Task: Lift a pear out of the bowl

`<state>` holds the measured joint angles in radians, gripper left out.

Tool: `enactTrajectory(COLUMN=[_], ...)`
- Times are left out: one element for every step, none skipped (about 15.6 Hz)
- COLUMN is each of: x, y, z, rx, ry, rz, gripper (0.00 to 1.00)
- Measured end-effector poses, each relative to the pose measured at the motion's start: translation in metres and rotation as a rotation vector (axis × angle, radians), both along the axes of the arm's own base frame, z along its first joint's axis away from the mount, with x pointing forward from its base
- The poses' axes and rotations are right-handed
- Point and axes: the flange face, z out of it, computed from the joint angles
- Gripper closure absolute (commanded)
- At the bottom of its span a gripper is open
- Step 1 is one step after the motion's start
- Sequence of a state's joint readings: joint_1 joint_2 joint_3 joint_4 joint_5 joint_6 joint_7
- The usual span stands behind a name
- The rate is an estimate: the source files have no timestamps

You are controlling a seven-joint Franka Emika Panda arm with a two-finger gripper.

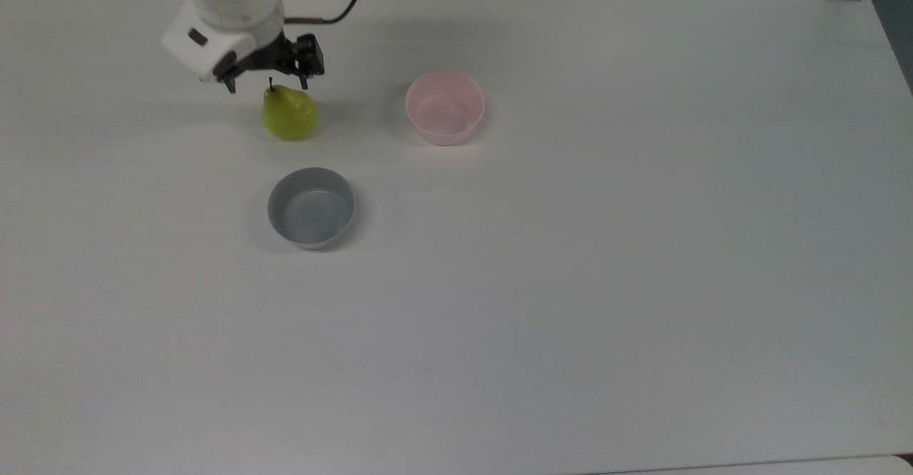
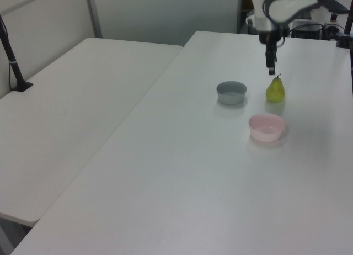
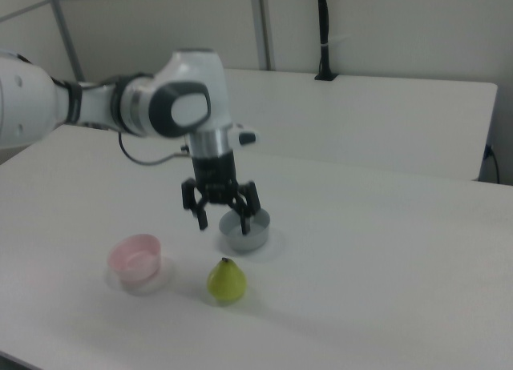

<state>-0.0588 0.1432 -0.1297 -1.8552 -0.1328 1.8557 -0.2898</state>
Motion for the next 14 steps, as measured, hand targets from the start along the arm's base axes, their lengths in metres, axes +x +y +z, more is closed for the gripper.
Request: enactTrajectory(x=[0.004, 0.008, 0.011, 0.014, 0.018, 0.02, 0.021, 0.021, 0.02, 0.016, 0.01, 0.005, 0.001, -0.001], y=[0.004, 0.01, 0.02, 0.031, 0.049, 0.061, 0.076, 0.092, 0.109, 0.123, 0.135, 0.142, 0.144, 0.144], z=[0.022, 0.043, 0.063, 0.081, 0.103, 0.115, 0.126, 0.138, 0.149, 0.159, 0.168, 0.175, 0.181, 0.184], rx=[0.003, 0.013, 0.025, 0.03, 0.029, 0.028, 0.026, 0.026, 0.027, 0.028, 0.03, 0.03, 0.031, 0.032], ry=[-0.014, -0.031, -0.051, -0.069, -0.096, -0.113, -0.132, -0.152, -0.173, -0.188, -0.198, -0.203, -0.207, -0.21], rz=[-0.01, -0.02, -0.034, -0.049, -0.065, -0.073, -0.08, -0.086, -0.09, -0.096, -0.111, -0.128, -0.141, -0.147], gripper=[0.0, 0.0, 0.0, 0.0, 0.0, 0.0, 0.0, 0.0, 0.0, 0.0, 0.0, 0.0, 0.0, 0.0])
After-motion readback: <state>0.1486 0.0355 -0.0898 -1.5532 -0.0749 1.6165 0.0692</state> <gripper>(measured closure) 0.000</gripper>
